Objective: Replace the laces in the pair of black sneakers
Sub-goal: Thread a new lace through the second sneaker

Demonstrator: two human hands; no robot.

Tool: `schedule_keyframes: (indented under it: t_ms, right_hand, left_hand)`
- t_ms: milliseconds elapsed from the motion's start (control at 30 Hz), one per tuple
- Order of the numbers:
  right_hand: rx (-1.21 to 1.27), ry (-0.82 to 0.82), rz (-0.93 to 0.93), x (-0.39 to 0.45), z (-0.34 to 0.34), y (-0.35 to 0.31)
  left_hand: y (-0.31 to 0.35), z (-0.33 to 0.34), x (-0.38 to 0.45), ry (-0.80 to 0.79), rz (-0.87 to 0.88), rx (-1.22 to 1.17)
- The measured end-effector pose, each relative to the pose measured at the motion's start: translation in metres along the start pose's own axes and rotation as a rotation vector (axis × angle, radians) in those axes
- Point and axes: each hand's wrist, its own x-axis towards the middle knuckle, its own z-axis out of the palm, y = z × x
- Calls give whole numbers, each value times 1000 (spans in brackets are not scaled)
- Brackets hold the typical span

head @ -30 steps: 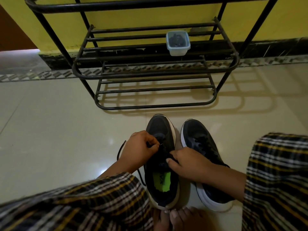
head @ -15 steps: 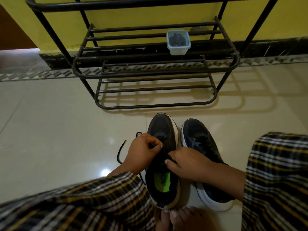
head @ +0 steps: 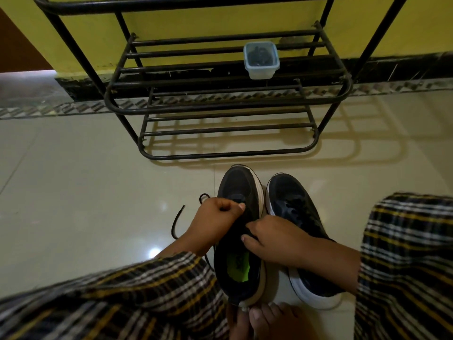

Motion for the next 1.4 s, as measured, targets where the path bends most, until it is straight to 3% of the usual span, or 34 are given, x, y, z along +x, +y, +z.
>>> schedule_keyframes:
  t_ms: [167,300,533,800,1000,1167,1400]
  right_hand:
    - [244,33,46,0,6,1]
    - [595,212,185,5,8,5]
    - [632,394,247,25,8,13]
    - [676,421,269,35,9,13]
    - [631,506,215,34,9,14]
    - [590,676,197,34,-4,14]
    - [796,819,42,30,-41,-4]
  left_hand:
    - [-6,2,3,48,37,39]
    - [-10,3,5,77,8,28]
    - [-8,3,2,81,24,63]
    - [-7,4,-2,88,40,122]
    - [-24,16,-10,182,130,333]
    - [-34,19,-16,207,76,397]
    - [-44,23,-17,243,46,439]
